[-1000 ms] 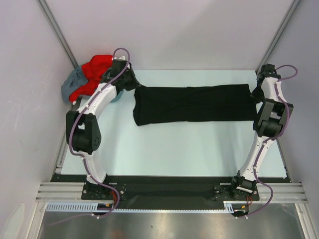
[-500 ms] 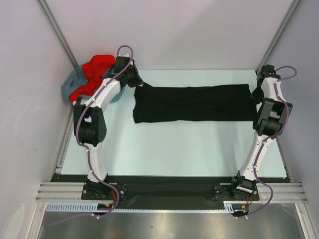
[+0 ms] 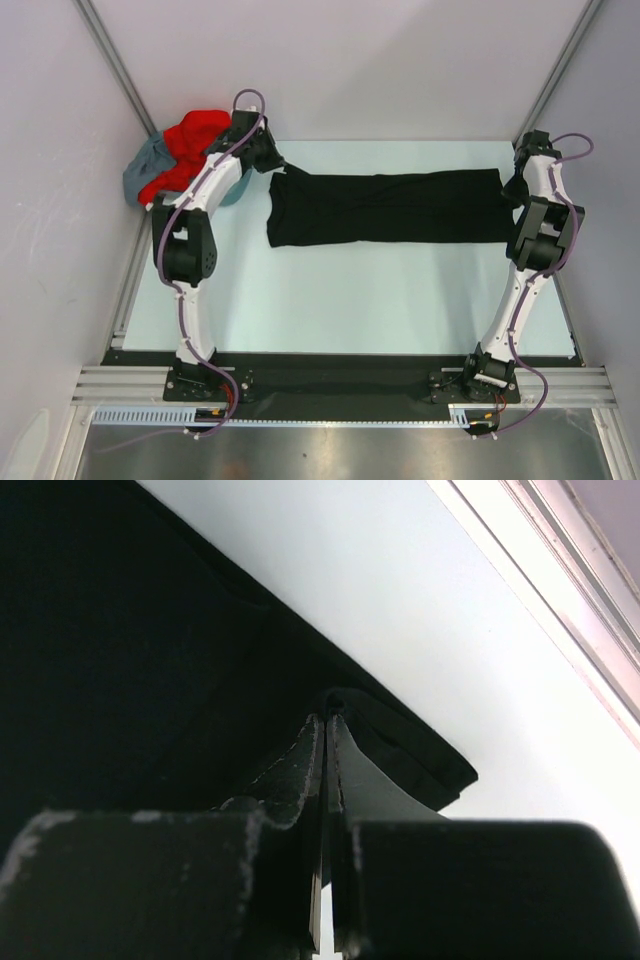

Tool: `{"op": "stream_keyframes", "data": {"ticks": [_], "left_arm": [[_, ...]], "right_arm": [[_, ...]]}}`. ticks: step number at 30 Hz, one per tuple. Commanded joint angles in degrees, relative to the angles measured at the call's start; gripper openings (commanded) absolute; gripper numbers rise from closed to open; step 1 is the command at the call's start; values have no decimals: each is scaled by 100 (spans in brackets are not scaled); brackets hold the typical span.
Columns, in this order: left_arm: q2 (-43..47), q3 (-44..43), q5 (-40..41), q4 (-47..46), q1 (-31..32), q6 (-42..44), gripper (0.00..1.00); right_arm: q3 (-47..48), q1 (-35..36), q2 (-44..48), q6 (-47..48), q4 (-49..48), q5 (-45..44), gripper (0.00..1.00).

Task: Fold and stack the t-shirts
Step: Fold the tshirt

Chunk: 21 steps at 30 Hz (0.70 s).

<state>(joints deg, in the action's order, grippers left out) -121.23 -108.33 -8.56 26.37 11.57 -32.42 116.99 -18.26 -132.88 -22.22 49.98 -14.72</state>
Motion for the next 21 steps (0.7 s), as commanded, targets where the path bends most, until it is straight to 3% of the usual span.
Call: {"op": "stream_keyframes", "data": {"ticks": [1,9,11,13,16,17,20,21], "left_arm": [[-155,-363,-58,-9,-120,70,0],[-428,-653,-243,96,-112,52,0],[-445,-777,-77,237,-111,96,0],[-445,-890,46,359,-111,148,1],[-428,-1040,284,561,-111,210,13],[-393,-1058,467,597,-94,245,26],[-156,-1076,820,843,-41,535,45],[-77,-1041,847,904,-41,622,46]], "right_arm": [[315,-20,-106,-19,30,-22,0],[474,-11,-229,-19,82,48,5],[570,-11,-273,-2,82,101,11],[623,-11,-300,24,74,101,25],[895,-46,-379,7,222,136,43],[1079,-55,-379,-28,336,136,46],[1168,-64,-204,-72,408,241,54],[1133,-55,-29,-72,451,242,57]]}}
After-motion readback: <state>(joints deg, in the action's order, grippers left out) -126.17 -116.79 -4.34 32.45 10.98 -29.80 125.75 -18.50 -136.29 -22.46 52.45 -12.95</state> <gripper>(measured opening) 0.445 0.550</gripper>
